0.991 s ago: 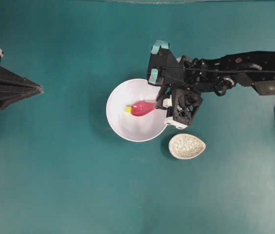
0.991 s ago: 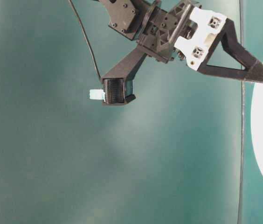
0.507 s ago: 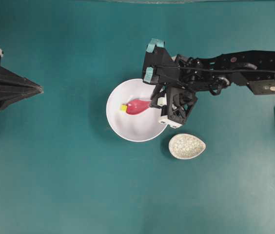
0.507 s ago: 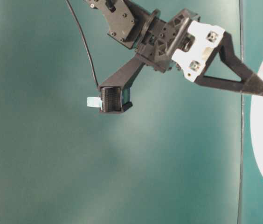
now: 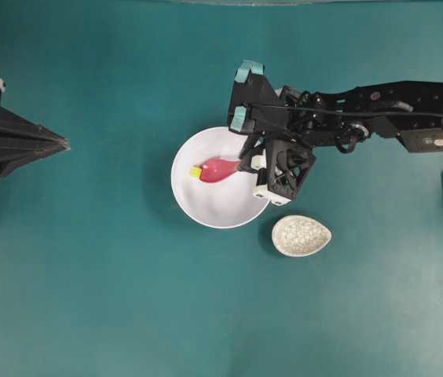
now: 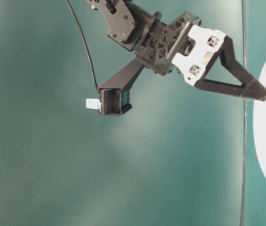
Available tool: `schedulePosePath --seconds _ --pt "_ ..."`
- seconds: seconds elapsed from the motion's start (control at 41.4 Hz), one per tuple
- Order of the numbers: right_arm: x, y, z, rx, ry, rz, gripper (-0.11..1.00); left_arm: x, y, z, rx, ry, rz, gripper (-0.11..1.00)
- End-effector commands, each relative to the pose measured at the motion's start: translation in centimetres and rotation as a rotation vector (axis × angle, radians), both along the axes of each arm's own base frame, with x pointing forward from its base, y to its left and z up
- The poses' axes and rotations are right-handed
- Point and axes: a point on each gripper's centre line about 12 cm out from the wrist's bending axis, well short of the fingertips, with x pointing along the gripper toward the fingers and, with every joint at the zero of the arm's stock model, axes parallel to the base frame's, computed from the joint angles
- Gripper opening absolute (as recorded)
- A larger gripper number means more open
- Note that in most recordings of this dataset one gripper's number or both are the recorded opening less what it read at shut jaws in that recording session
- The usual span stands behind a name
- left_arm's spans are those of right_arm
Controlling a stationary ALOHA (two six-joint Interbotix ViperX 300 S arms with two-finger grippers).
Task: Scoop the yellow hexagonal prism block from the bowl with a spoon using the right arm.
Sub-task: 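Push the spoon bowl under the yellow block along the bowl floor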
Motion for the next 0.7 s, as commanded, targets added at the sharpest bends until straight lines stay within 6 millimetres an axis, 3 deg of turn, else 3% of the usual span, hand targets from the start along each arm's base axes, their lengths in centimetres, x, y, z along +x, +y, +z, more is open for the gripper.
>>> schedulePosePath --seconds 0.0,0.676 --pt "0.60 -0.19 1.50 -0.007 -0.052 -0.007 0.24 0.21 -0.04 1.14 0.003 -0.031 -0.002 0.03" --pt "0.74 0.10 0.69 -0.005 -0.033 0.000 0.24 0.21 -0.04 1.14 0.003 -0.031 -0.002 0.03"
